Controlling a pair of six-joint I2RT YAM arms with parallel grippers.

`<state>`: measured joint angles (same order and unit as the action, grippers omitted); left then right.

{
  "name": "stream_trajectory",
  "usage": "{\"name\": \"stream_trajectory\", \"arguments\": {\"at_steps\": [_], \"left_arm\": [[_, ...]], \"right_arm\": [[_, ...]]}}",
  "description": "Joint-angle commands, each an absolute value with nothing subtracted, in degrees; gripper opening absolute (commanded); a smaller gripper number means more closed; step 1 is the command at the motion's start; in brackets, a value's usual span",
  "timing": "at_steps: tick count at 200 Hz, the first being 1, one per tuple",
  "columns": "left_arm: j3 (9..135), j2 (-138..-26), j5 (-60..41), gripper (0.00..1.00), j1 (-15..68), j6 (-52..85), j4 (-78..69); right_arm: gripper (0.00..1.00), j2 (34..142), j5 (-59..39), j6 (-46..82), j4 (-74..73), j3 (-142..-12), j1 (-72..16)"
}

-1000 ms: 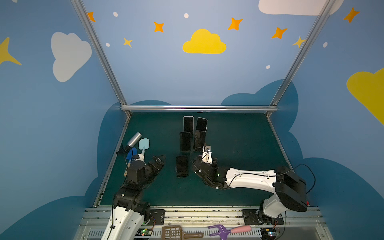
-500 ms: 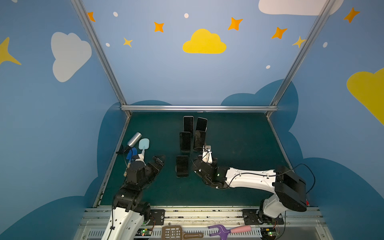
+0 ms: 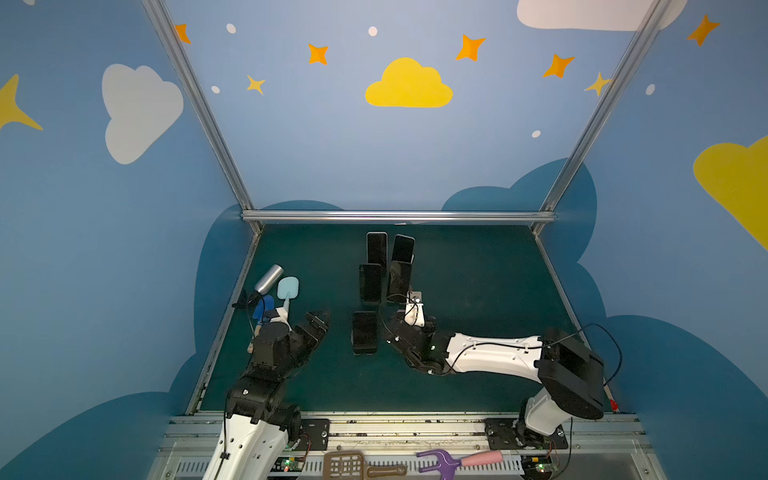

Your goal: Remove the phone from the phone stand

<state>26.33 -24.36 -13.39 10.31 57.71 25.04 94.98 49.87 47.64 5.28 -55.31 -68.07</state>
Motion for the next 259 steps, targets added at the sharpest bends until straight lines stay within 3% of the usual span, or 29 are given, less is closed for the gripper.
{"name": "stream_trajectory", "arguments": {"at_steps": [1, 136, 259], "left_arm": [[25.2, -24.3, -12.9, 1.00, 10.5, 57.5, 24.0], [25.3, -24.6, -12.5, 1.00, 10.5, 57.8, 22.9], [24.5, -24.4, -12.8, 1.00, 10.5, 58.9, 21.4]], "right_arm": [[0.83, 95.5, 50.0, 47.3, 4.0, -56.2, -67.6], [0.66, 93.5, 48.6, 43.2, 0.0, -54.7, -68.4], [0.64, 88.8, 48.9, 40.2, 2.6, -54.0, -69.2]]}}
